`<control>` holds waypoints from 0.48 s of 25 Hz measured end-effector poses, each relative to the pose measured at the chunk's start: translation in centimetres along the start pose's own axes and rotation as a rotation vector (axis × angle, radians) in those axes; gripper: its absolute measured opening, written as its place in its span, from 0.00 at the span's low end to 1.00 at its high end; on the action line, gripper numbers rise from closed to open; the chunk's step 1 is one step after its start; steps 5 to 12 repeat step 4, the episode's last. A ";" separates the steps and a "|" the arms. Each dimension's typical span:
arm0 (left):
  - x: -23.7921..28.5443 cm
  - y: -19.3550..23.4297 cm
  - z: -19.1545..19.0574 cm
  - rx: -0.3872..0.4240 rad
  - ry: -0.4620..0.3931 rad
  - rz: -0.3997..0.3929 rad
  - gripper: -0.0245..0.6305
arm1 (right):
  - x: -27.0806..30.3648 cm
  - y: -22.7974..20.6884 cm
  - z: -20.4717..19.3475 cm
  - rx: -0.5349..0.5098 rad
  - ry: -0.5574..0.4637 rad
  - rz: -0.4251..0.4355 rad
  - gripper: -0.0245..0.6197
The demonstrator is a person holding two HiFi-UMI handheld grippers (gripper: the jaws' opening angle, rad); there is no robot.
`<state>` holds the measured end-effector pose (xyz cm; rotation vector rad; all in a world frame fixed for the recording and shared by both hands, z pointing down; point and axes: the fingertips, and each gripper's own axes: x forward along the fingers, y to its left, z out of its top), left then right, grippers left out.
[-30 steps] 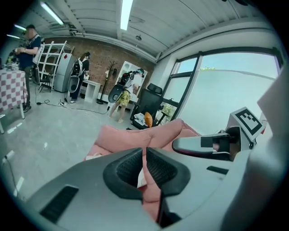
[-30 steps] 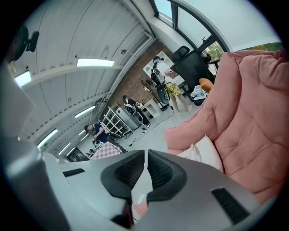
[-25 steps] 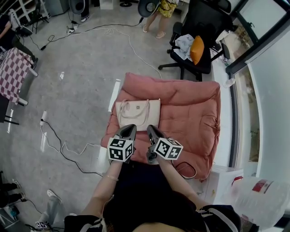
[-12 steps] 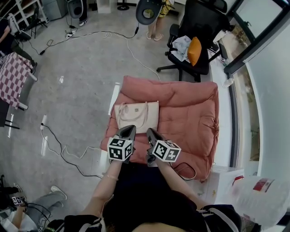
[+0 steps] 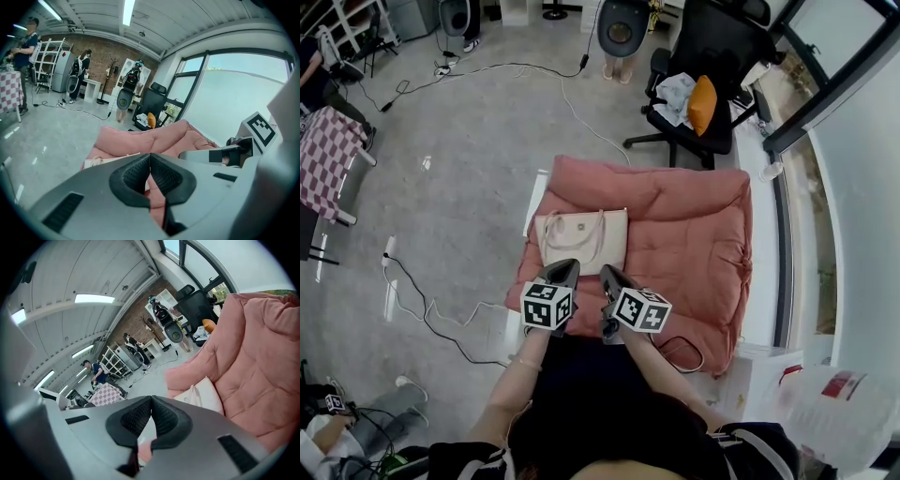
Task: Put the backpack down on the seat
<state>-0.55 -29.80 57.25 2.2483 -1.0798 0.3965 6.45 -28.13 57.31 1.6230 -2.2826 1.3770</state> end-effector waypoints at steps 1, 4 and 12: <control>0.0 0.2 0.0 -0.004 0.000 -0.001 0.07 | 0.1 0.0 -0.1 0.004 0.001 0.000 0.09; 0.1 0.5 0.1 -0.016 0.002 -0.006 0.07 | 0.5 0.0 -0.1 0.013 0.006 -0.002 0.09; 0.1 0.5 0.1 -0.016 0.002 -0.006 0.07 | 0.5 0.0 -0.1 0.013 0.006 -0.002 0.09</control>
